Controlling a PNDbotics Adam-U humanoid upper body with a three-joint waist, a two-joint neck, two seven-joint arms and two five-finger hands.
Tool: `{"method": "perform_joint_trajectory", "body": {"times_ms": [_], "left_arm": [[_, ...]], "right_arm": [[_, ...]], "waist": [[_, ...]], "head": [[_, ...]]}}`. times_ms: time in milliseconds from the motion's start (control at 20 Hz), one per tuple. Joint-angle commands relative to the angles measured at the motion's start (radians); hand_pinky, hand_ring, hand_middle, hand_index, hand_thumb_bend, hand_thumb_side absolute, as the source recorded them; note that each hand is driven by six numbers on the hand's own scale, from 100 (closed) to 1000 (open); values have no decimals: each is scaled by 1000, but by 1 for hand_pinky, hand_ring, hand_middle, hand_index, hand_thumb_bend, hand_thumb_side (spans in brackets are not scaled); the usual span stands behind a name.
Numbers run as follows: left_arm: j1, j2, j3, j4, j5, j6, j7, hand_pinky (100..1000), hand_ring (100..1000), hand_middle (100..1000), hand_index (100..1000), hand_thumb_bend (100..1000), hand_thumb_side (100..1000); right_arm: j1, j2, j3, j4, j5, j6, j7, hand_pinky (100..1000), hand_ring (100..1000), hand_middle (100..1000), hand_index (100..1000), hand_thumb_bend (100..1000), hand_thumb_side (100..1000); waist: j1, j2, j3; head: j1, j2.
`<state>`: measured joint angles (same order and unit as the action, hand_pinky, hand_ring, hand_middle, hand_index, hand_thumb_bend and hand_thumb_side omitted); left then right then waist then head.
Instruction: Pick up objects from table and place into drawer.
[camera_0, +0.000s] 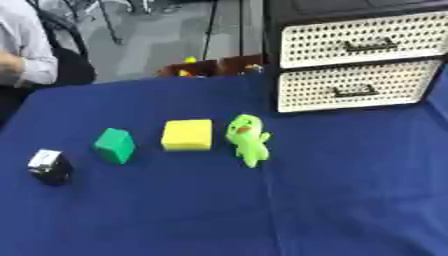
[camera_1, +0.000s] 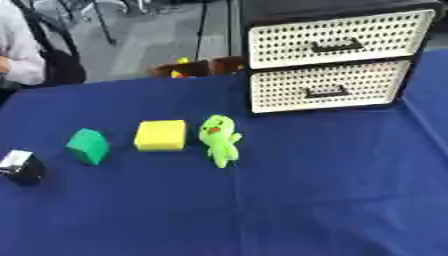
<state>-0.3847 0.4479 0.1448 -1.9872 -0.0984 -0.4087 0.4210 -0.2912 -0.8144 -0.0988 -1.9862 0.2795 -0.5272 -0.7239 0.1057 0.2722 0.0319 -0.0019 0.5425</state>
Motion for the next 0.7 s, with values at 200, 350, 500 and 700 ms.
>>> {"method": "perform_joint_trajectory", "body": {"times_ms": [200,350,500,700], "left_arm": [[-5,17,9,-13,1,0,4,498,578,678,871,294,860],[-5,17,9,-13,1,1,4,498,578,677,871,293,860],[-4,19,8,-13,0,1,3,498,578,677,871,293,860],[-4,22,7,-13,0,2,2,497,577,676,871,292,860]], "right_arm": [[-23,-59,-9,-14,2,-105,-131,557,638,683,801,100,1000],[-24,-94,-7,-14,4,-73,-107,553,636,652,806,100,1000],[-8,-141,-2,-14,12,-34,-70,545,630,614,814,135,989],[24,-206,8,-14,33,20,-16,538,629,628,842,217,985]], "waist": [[-8,-17,1],[-8,-18,0],[-10,-19,-2],[-12,-20,-3]], "head": [[-7,-10],[-9,-10],[-9,-9],[-11,-10]]}}
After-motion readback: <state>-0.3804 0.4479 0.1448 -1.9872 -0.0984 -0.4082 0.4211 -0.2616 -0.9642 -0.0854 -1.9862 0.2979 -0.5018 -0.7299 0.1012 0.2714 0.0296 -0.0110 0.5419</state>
